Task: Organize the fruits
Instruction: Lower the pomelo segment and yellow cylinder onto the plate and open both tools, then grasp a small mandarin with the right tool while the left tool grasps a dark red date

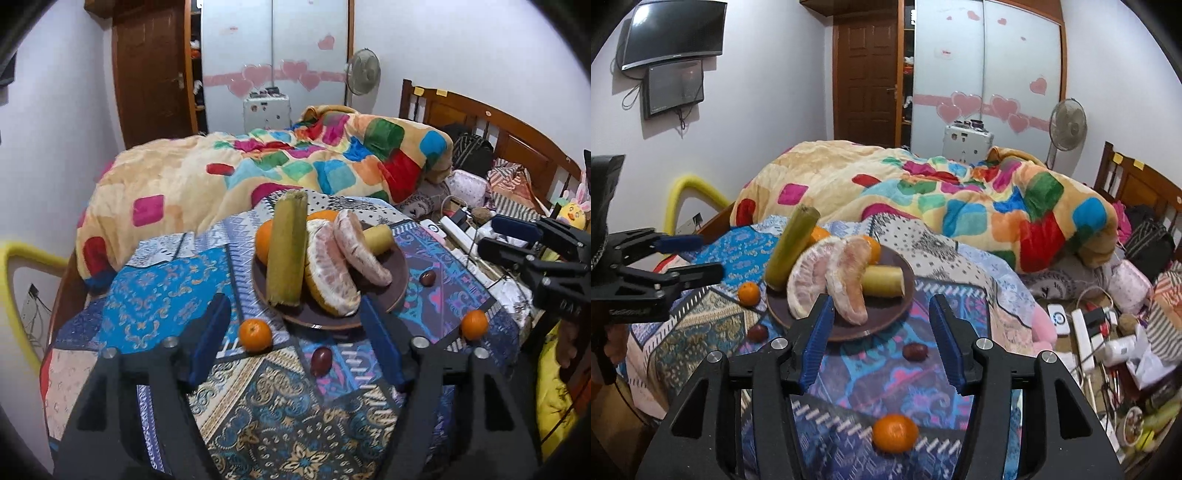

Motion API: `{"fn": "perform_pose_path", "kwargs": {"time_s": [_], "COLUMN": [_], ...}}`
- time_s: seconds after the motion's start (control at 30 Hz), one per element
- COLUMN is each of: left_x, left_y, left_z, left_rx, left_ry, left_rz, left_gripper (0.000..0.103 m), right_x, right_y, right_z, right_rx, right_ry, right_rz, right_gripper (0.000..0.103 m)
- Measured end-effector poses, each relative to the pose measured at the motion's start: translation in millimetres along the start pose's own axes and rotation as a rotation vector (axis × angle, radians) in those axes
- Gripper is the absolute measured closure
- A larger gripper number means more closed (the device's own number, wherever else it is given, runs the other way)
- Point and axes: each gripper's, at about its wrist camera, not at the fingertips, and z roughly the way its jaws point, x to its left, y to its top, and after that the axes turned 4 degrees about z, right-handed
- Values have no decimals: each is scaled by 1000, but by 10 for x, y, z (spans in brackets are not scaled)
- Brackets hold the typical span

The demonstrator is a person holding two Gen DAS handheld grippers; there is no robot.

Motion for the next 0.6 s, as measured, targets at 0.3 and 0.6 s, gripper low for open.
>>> {"fn": "perform_pose_path", "kwargs": {"time_s": [0.3, 0.6], "left_x": [-66, -157], "left_y": [-438, -573], "left_z": [189, 397], "left_rx": [83, 118], "left_ry": [-1, -33], "left_rz": [19, 17], "left_gripper": [29, 33], "right_x": [-168, -189], "right_y": [-517, -850], "right_z": [106, 212], "right_rx": [93, 132], "right_ry": [10, 9], "right_rz": [50, 68], "right_gripper": [50, 50]}}
